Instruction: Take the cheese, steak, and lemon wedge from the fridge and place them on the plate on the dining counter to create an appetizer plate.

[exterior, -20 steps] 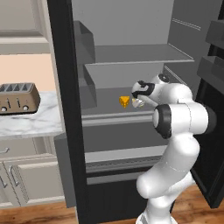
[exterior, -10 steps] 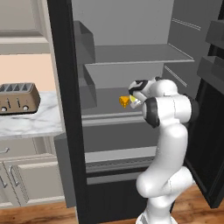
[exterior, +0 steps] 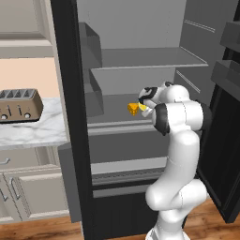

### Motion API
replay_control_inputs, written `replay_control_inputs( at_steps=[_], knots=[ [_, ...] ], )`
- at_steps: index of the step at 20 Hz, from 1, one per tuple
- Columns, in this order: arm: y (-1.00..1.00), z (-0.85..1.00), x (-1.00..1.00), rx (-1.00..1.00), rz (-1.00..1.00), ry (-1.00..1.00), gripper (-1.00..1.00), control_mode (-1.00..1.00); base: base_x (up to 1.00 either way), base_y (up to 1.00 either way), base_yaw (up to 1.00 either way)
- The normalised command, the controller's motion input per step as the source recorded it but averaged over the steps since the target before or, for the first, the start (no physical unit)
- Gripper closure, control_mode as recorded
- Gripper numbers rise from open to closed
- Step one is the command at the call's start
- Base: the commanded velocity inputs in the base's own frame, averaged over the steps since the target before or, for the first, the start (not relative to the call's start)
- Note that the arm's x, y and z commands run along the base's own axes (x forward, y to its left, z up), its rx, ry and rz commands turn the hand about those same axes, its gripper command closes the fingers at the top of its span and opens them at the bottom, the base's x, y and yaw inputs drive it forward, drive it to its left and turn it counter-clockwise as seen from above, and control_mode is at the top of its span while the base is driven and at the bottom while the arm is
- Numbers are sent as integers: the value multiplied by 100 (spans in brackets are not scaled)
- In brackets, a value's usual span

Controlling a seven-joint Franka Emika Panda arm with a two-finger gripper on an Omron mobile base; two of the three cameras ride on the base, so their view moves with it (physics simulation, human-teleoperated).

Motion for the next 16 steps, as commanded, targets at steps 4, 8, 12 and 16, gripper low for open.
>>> replay_control_inputs(
  at_steps=[4, 8, 12, 16],
  knots=[
    [-23, 0, 44, -6, 0, 4, -100, -100, 0, 0, 0],
    [-30, 0, 57, -1, 0, 0, -100, -100, 0, 0, 0],
    [-2, -27, 63, 0, 2, 0, -100, -100, 0, 0, 0],
    [40, -72, 23, -4, 7, 0, -100, -100, 0, 0, 0]
  ],
)
